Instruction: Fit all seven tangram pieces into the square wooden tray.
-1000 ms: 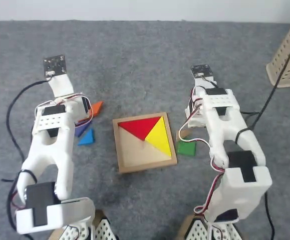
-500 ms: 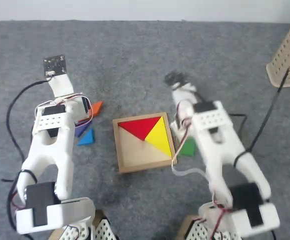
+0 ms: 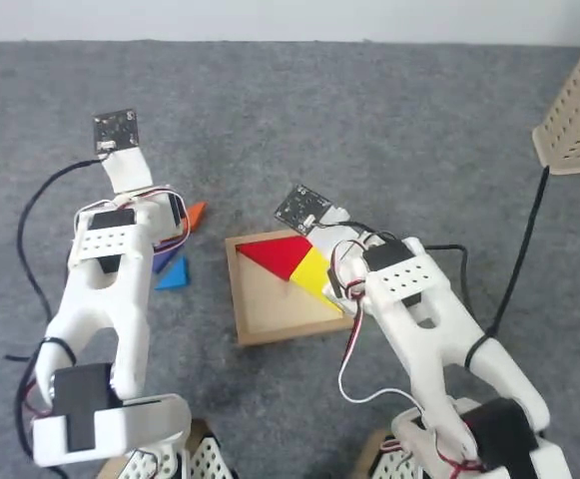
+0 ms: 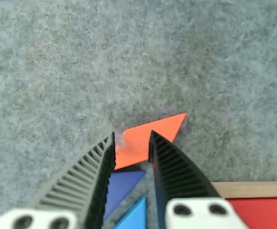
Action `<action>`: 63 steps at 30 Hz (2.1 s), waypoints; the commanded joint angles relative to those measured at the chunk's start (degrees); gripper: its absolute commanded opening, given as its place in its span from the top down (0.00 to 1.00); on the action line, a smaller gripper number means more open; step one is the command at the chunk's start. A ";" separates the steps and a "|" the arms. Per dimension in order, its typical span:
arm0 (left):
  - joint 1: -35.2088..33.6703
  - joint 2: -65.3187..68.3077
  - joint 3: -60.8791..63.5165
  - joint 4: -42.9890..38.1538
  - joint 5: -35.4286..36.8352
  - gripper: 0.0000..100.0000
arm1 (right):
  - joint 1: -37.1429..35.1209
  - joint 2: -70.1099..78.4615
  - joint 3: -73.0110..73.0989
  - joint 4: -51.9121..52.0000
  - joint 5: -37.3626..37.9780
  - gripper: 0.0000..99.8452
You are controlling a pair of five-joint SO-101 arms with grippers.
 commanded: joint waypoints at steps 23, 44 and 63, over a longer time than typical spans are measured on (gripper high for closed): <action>0.26 -2.73 -0.04 -1.23 -0.35 0.89 | 5.14 12.53 -5.71 -6.55 4.04 0.77; -0.18 -1.58 -8.13 9.32 -10.02 0.88 | 16.84 12.09 -11.69 -1.27 -7.74 0.83; 2.81 42.55 -69.05 50.73 -43.60 0.83 | 27.21 -4.00 1.05 7.43 -9.32 0.75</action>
